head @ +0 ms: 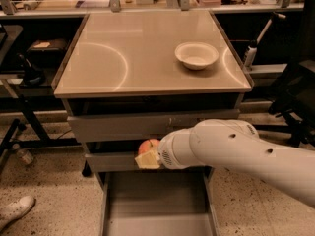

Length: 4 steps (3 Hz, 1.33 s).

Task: Place apple into bottom drawer

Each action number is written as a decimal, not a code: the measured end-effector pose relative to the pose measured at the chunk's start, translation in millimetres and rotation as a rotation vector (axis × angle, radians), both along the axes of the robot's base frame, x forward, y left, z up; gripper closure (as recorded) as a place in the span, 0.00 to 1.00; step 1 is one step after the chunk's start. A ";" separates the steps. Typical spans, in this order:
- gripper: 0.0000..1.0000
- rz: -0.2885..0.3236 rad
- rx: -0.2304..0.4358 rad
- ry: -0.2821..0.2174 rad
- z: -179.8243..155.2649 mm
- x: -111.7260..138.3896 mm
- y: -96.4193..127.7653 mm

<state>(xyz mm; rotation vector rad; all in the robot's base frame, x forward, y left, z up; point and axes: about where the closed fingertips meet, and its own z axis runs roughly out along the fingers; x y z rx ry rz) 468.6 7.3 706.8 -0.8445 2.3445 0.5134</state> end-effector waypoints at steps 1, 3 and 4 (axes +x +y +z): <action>1.00 0.000 0.000 0.000 0.1 0.0 0.0; 1.00 -0.066 0.067 0.073 -79.1 -18.6 9.3; 1.00 -0.151 0.087 0.136 -138.5 -27.5 5.2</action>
Offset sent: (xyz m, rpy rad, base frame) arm -0.0099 0.0122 -0.0503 0.1064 0.0269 -0.0484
